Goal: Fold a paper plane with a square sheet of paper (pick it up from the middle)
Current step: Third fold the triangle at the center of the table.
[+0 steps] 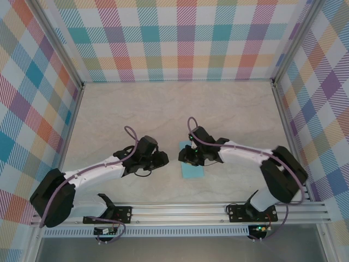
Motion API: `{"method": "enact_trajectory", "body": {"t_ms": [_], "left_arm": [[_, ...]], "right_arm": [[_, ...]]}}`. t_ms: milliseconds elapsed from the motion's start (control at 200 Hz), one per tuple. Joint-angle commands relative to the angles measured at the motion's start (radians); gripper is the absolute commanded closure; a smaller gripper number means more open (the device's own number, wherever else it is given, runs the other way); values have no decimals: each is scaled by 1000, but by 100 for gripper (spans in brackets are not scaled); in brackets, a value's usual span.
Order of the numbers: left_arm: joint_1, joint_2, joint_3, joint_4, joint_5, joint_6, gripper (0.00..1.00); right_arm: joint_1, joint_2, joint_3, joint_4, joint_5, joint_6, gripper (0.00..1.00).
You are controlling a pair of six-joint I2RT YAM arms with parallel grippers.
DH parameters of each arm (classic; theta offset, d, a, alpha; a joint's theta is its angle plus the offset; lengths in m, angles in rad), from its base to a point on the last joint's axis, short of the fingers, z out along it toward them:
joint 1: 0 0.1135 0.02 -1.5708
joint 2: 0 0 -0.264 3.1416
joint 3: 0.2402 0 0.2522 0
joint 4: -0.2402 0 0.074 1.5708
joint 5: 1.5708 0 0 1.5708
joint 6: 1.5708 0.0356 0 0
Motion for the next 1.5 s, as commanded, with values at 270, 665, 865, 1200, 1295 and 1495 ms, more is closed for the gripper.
{"method": "enact_trajectory", "body": {"t_ms": [270, 665, 865, 1200, 1295, 1495], "left_arm": [[-107, 287, 232, 56, 63, 62, 72], [-119, 434, 278, 120, 93, 53, 79], [-119, 457, 287, 102, 61, 53, 81], [-121, 486, 271, 115, 67, 49, 83], [-121, 492, 270, 111, 64, 53, 83], [-121, 490, 264, 108, 62, 56, 83]], "right_arm": [[-199, -269, -238, -113, -3, -44, 46], [-252, -124, -199, -20, -189, -113, 45], [-254, -108, -205, 14, -189, -115, 47], [-268, -48, -170, -4, -210, -151, 47], [-276, -20, -153, -15, -229, -173, 47], [-282, 37, -122, -20, -256, -200, 49]]}}
